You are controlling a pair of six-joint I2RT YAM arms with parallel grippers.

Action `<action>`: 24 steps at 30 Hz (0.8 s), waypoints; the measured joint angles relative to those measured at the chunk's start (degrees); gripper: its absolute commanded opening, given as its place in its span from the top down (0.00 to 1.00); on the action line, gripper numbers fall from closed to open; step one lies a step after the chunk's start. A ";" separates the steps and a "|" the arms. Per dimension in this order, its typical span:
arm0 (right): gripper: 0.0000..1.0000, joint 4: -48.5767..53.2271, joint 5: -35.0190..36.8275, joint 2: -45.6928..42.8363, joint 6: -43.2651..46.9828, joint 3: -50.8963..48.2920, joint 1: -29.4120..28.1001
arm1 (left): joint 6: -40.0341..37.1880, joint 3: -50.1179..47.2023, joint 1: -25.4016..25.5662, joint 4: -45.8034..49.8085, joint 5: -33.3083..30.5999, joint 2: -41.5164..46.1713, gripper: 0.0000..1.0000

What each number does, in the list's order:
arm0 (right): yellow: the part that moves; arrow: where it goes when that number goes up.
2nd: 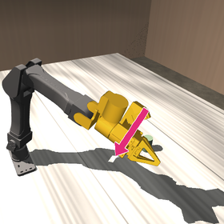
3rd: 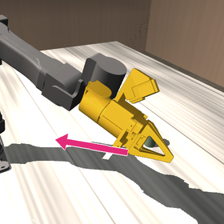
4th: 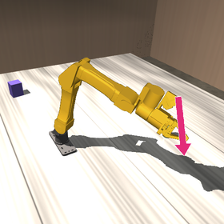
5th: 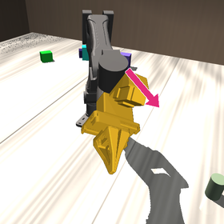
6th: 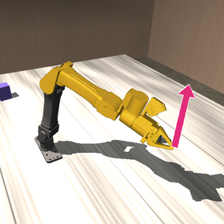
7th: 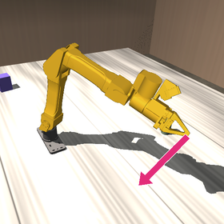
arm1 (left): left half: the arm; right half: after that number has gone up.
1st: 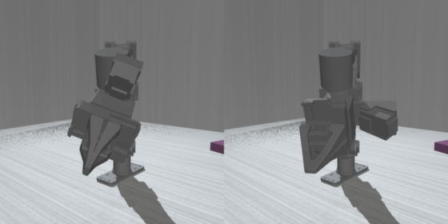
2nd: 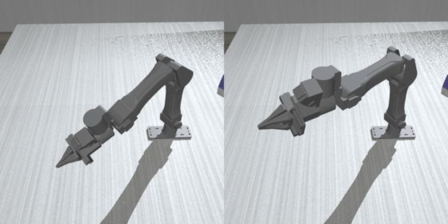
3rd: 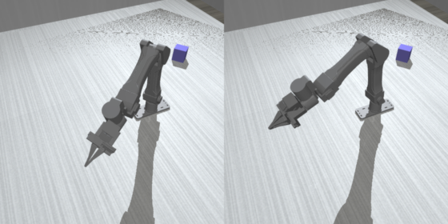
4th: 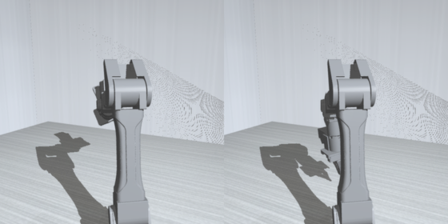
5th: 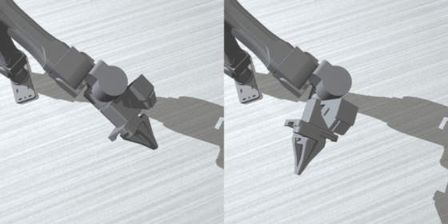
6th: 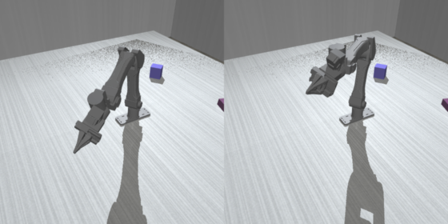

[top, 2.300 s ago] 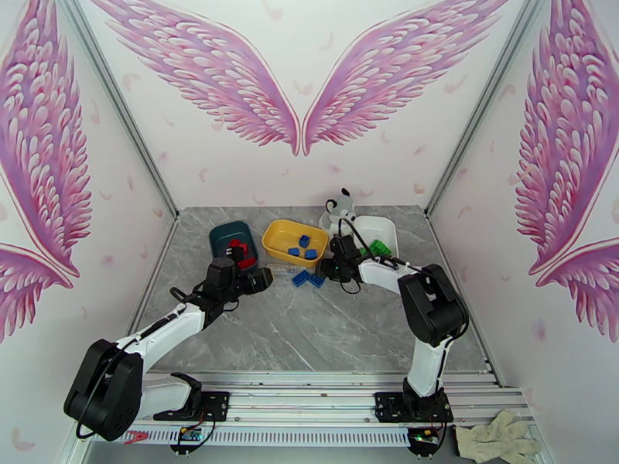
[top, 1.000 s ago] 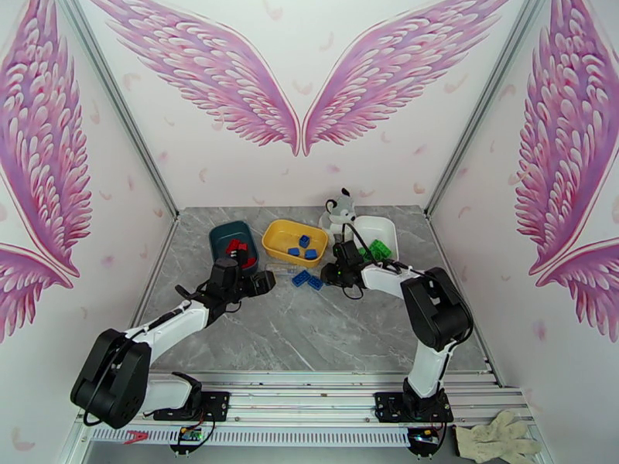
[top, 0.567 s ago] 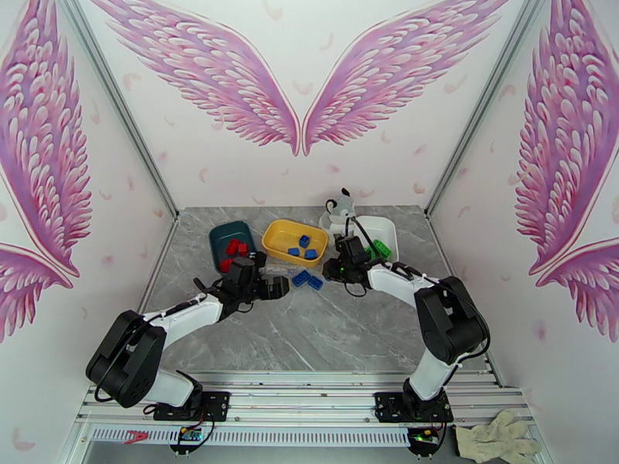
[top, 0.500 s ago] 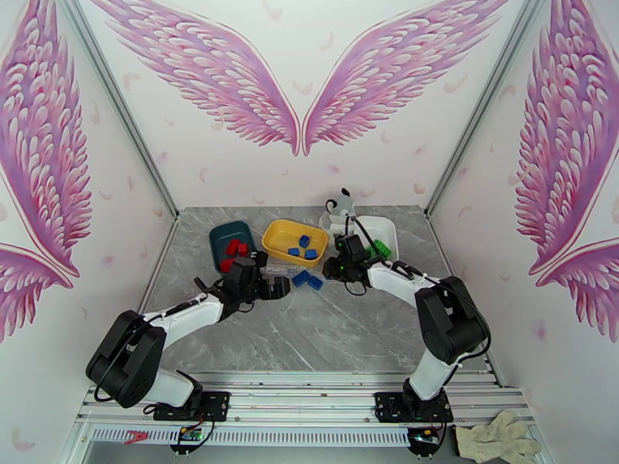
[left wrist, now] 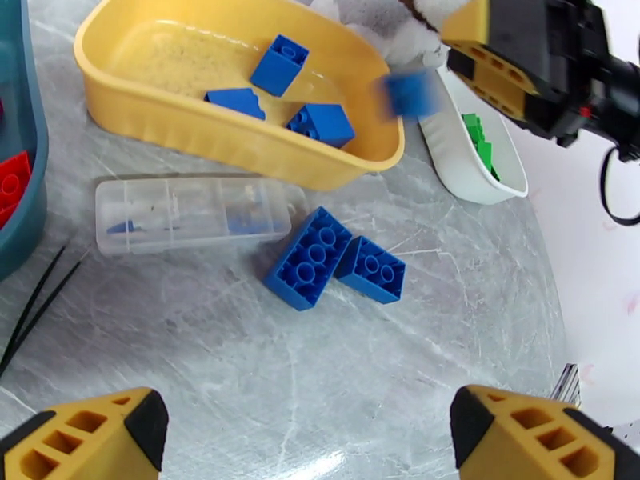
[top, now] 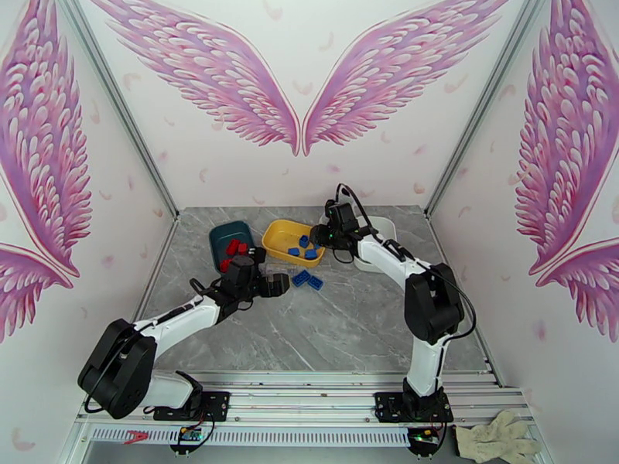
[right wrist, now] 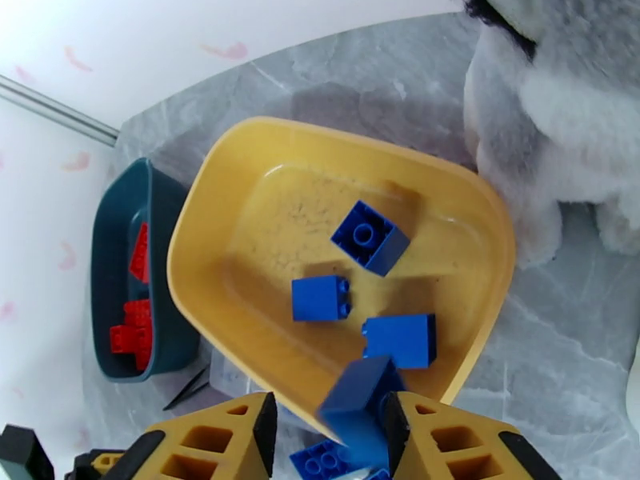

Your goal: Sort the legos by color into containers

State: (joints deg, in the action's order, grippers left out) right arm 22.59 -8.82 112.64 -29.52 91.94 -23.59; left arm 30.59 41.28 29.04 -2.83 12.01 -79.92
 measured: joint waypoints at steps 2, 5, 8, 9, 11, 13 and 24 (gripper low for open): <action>0.37 1.16 0.57 0.68 1.01 1.03 -0.20 | 0.00 0.00 0.00 0.02 -0.35 0.02 0.01; 0.31 2.08 1.33 0.04 2.34 0.35 -0.24 | 0.00 -0.02 -0.04 0.02 -1.03 0.15 0.01; 0.25 1.51 1.95 -3.76 3.85 -5.14 -0.66 | 0.02 -0.48 -0.17 0.02 -1.73 1.18 0.01; 0.23 1.62 2.27 -5.64 4.31 -7.63 -0.87 | 0.04 -0.87 -0.20 0.04 -2.12 1.95 0.01; 0.21 1.70 2.67 -8.87 5.57 -11.69 -1.42 | 0.09 -1.44 -0.44 0.07 -2.67 3.34 0.01; 0.19 1.66 3.13 -11.34 6.69 -15.02 -2.43 | 0.22 -2.14 -1.03 0.02 -3.13 5.07 0.01; 0.18 -1.64 4.63 -7.96 9.90 -21.49 -6.25 | 1.40 -4.17 -4.31 -0.02 -3.89 8.52 0.01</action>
State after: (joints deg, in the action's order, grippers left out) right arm 20.95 -4.19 104.68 -19.62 70.46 -29.85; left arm 31.99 37.10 24.73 -2.85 8.12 -71.40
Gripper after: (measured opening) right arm 0.820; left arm 0.987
